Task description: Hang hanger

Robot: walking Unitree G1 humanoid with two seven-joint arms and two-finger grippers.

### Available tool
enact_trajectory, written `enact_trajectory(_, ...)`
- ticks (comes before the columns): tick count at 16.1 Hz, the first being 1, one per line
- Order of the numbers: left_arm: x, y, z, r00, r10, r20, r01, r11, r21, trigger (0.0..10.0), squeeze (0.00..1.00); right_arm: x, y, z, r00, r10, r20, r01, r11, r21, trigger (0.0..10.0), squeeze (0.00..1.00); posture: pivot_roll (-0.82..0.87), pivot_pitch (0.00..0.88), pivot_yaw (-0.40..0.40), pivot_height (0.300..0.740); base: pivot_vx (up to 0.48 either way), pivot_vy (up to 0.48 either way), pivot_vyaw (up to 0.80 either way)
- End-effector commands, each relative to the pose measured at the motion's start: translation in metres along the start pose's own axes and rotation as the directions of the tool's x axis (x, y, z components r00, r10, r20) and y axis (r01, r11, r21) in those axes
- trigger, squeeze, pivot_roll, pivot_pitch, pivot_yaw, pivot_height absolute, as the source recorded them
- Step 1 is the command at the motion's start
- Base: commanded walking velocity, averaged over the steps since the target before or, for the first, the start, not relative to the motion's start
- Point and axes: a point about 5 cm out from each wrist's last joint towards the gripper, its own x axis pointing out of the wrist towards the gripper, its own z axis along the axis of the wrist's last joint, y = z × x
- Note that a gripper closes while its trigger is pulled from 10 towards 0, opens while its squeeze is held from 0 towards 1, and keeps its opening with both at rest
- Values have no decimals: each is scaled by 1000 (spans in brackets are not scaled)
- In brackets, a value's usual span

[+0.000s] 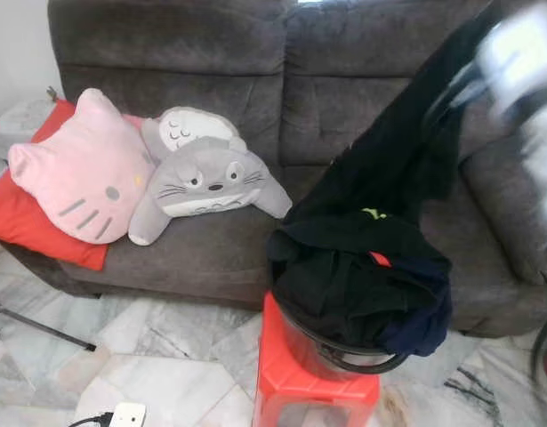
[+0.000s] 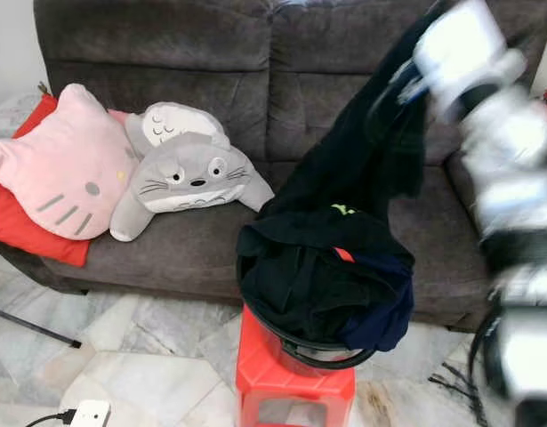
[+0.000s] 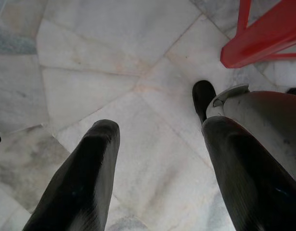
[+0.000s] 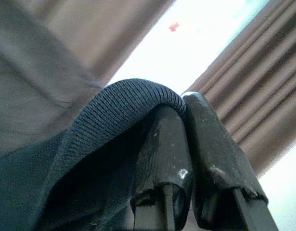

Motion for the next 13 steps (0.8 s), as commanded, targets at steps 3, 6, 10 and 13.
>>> enact_trajectory(3, -3, 4, -14, 999, 13, -47, -13, 1000, 2, 10000, 0, -16, 14, 9, 997, -77, 21, 72, 984, 163, 0, 0, -167, 0, 58, 740, 0, 0, 0)
enact_trajectory(6, -4, 2, -18, 999, 7, -53, -7, 1000, 3, 10000, 0, -24, 23, 19, 991, -137, 10, 129, 956, 263, 0, 0, -153, 0, 50, 740, 0, 0, 0)
enact_trajectory(10, -8, 8, -27, 998, 24, -63, -25, 1000, -14, 10000, 0, -29, 42, 24, 990, -141, -26, 141, 929, 343, 0, 0, -133, 0, 33, 740, 0, 0, 0)
enact_trajectory(13, -11, 9, -38, 996, 27, -84, -27, 1000, 0, 10000, 0, -45, 63, 15, 986, -137, -98, 164, 913, 374, 0, 0, -113, 0, 25, 740, 0, 0, 0)
